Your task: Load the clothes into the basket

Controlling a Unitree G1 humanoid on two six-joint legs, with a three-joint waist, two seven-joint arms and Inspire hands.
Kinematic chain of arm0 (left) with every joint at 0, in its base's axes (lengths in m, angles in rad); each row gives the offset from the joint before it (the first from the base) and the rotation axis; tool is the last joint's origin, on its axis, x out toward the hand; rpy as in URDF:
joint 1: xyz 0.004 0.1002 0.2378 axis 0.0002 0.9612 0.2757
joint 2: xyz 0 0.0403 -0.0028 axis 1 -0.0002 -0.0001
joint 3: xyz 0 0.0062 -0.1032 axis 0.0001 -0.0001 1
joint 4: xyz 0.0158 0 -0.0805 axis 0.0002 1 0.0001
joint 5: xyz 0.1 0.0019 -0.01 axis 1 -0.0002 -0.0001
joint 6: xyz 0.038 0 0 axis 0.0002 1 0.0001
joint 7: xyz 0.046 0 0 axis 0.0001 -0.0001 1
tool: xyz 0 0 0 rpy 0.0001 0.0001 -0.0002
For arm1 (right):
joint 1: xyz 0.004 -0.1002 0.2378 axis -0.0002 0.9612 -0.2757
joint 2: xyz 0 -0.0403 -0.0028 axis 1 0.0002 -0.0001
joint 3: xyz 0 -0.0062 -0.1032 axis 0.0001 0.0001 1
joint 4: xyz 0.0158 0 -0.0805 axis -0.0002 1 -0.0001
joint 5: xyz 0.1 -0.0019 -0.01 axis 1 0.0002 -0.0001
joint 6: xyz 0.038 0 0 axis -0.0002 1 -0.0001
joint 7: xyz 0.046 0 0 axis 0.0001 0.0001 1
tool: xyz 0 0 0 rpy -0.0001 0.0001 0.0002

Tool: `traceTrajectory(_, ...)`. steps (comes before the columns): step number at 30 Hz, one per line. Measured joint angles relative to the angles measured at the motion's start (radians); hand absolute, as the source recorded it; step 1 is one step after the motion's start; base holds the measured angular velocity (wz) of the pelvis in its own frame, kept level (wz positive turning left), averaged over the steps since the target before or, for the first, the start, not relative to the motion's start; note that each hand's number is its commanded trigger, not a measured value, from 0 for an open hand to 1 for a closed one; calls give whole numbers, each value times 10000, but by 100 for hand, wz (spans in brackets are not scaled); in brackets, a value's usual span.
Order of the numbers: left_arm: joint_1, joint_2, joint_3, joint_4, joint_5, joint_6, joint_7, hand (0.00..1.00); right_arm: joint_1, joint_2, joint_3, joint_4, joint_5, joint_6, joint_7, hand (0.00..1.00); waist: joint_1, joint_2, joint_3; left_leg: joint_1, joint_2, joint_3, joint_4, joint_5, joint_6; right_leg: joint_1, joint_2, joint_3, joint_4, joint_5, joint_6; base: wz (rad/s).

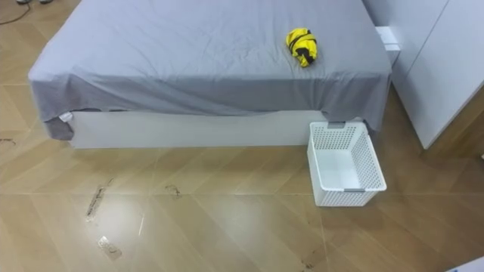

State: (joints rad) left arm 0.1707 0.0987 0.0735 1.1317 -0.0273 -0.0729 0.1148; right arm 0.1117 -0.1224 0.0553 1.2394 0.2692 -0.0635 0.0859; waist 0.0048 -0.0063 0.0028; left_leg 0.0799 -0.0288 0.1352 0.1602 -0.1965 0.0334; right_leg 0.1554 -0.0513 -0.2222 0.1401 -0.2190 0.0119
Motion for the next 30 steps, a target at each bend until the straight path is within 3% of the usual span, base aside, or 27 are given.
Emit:
traceTrajectory(5, -29, -1, 25, 230, -332, -4, -1, 0, 19, 1, -119, 28, -1, -1, 22, 0, -4, 40, -10, 5, 38, 57, 65, -17, 3, -30, 5, 10, 52, 0, 0, -2)
traceTrajectory(7, 19, -1, 22, 239, -608, -1, 0, 0, -6, -5, -114, 15, -2, 3, 23, 0, 14, 117, -32, -40, 181, 168, 186, -93, -18, -130, 38, 11, 196, -1, -1, -15)
traceTrajectory(8, 35, -6, 29, 278, -616, 4, 4, 0, -37, -4, -100, 19, -5, 8, 20, 0, 35, 89, 8, -157, 266, 206, 467, -237, -37, -196, 88, 9, 315, -25, -36, -22)
traceTrajectory(10, 117, -1, 208, 279, -601, 1, 3, 0, -56, 14, -110, 17, -33, 11, 35, 0, 54, 90, 20, -489, 440, 261, 1223, -606, -97, -363, 167, 5, 636, -236, -145, -18)
traceTrajectory(13, 160, 93, 509, 264, -938, 0, -25, 0, -113, 16, -136, 28, 122, -6, 215, 0, 24, 88, 28, -1238, 794, 337, 2984, -1229, -287, -762, 314, 51, 1510, -902, -346, -3)
traceTrajectory(16, 415, 278, 657, 262, -1194, -4, 0, 0, -35, 8, -103, 50, 355, -4, 264, 0, 133, -11, 24, -2322, 1381, 551, 5474, -1126, -307, -658, 495, 247, 1733, -1172, -627, -1)
traceTrajectory(17, 517, 323, 495, 278, -1206, 10, 40, 0, 14, -14, -92, 46, 497, 5, 240, 0, 114, -59, 28, -2897, 1334, 366, 6019, -1059, -269, -491, 508, 333, 1764, -1264, -719, 12)
traceTrajectory(19, 756, 279, 170, 283, -1180, 30, 78, 0, 79, -89, -95, 54, 602, 53, 148, 0, 105, -105, 53, -3734, 997, 227, 5030, -965, -271, -406, 397, 341, 1738, -1407, -689, 6)
traceTrajectory(20, 967, 267, 36, 284, -1146, 77, 114, 0, 84, -86, -105, 49, 601, 123, 101, 0, 199, -141, 67, -4208, 812, 244, 3858, -627, -412, -350, 314, 417, 1698, -1509, -639, -30)
traceTrajectory(21, 1181, 255, 21, 292, -1116, 140, 130, 0, 82, -66, -105, 47, 543, 149, 84, 0, 335, -160, 60, -4583, 773, 247, 2886, 148, -414, -224, 190, 444, 1703, -1656, -599, -39)
traceTrajectory(22, 1279, 253, 22, 293, -1116, 186, 131, 0, 70, -58, -101, 40, 486, 174, 73, 0, 363, -179, 63, -4704, 753, 242, 2477, 510, -415, -148, 128, 508, 1690, -1731, -554, -44)
traceTrajectory(23, 1380, 238, 28, 316, -1115, 262, 127, 0, 64, -63, -104, 16, 381, 214, 40, 0, 365, -198, 68, -4827, 722, 240, 1869, 1248, -364, -6, 19, 620, 1655, -1882, -416, -22)
traceTrajectory(24, 1391, 234, 29, 315, -1087, 291, 113, 0, 89, -69, -107, 23, 340, 228, -13, 0, 301, -221, 64, -4861, 599, 297, 1805, 1947, -163, 199, -112, 662, 1516, -2005, -211, -12)
traceTrajectory(25, 1359, 231, 28, 312, -1059, 285, 99, 0, 87, -81, -107, 22, 301, 228, -39, 0, 283, -264, 56, -4890, 462, 300, 1851, 2145, 75, 235, -216, 710, 1486, -2097, -110, -5)
traceTrajectory(26, 1319, 231, 32, 312, -953, 264, 78, 0, 61, -86, -123, 23, 250, 208, -67, 0, 292, -429, -2, -4966, 251, 442, 2183, 2137, 381, 289, -447, 849, 1358, -2229, 70, -14)
traceTrajectory(28, 1034, 237, 28, 318, -956, 206, 20, 0, 2, -75, -261, 25, 205, 116, -53, 0, 283, -434, 61, -5179, 156, 690, 3160, 1445, 453, 575, -685, 870, 1013, -2152, 288, -18)
traceTrajectory(29, 922, 259, 36, 313, -1001, 158, -6, 0, -16, -48, -311, 31, 171, 27, -69, 0, 290, -431, 101, -5243, 160, 807, 3806, 858, 499, 820, -864, 967, 1013, -2065, 374, -15)
traceTrajectory(30, 890, 283, 30, 317, -1001, 132, -11, 0, -21, -35, -309, 34, 166, -2, -86, 0, 278, -505, 148, -5253, 168, 879, 4153, 587, 530, 904, -935, 1085, 1115, -2056, 379, -18)
